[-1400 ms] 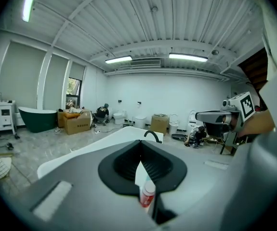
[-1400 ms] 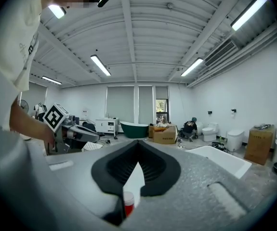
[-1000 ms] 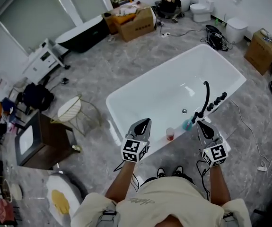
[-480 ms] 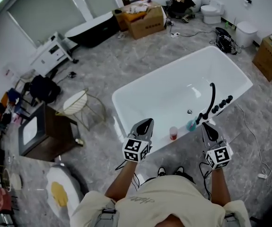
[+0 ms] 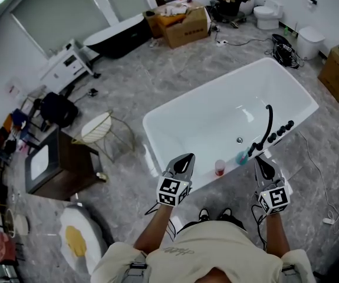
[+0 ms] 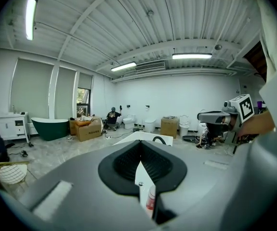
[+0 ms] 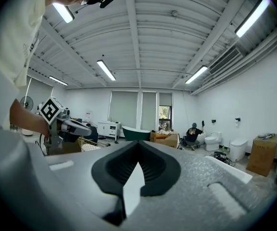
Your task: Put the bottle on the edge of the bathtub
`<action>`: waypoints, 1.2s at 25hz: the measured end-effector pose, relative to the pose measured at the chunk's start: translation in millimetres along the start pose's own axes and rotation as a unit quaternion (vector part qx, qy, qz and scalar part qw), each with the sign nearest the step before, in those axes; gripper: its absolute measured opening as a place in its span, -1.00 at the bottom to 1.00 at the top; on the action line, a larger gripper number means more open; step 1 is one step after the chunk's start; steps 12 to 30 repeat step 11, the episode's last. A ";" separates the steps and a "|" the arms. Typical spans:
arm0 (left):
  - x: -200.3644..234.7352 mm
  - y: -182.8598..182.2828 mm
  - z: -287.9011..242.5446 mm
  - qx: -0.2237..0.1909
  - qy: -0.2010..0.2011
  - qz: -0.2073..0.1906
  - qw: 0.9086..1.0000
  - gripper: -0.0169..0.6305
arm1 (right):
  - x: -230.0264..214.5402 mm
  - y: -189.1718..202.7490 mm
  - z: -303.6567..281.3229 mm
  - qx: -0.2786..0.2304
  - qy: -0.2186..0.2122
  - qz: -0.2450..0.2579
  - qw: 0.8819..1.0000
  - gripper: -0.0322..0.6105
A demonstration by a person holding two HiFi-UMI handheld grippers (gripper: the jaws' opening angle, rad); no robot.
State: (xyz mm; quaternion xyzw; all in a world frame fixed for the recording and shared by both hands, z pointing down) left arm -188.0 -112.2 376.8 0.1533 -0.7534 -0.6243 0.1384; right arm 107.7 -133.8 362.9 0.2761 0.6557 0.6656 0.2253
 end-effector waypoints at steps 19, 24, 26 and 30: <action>1.9 6.8 1.3 0.007 -0.015 0.006 1.000 -0.89 | 8.1 -0.4 -7.6 -0.012 -0.014 -0.006 1.000 -0.90; 1.9 6.8 1.3 0.007 -0.015 0.006 1.000 -0.89 | 8.1 -0.4 -7.6 -0.012 -0.014 -0.006 1.000 -0.90; 1.9 6.8 1.3 0.007 -0.015 0.006 1.000 -0.89 | 8.1 -0.4 -7.6 -0.012 -0.014 -0.006 1.000 -0.90; 1.9 6.8 1.3 0.007 -0.015 0.006 1.000 -0.89 | 8.1 -0.4 -7.6 -0.012 -0.014 -0.006 1.000 -0.90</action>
Point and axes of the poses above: the fingertips, and each gripper's own axes: z backward along the fingers, x to its left, y out of its underside, the point moved 7 cm from there along z, backward along the fingers, and after that the axes turned 3 degrees about -x, right-handed, at the moved point
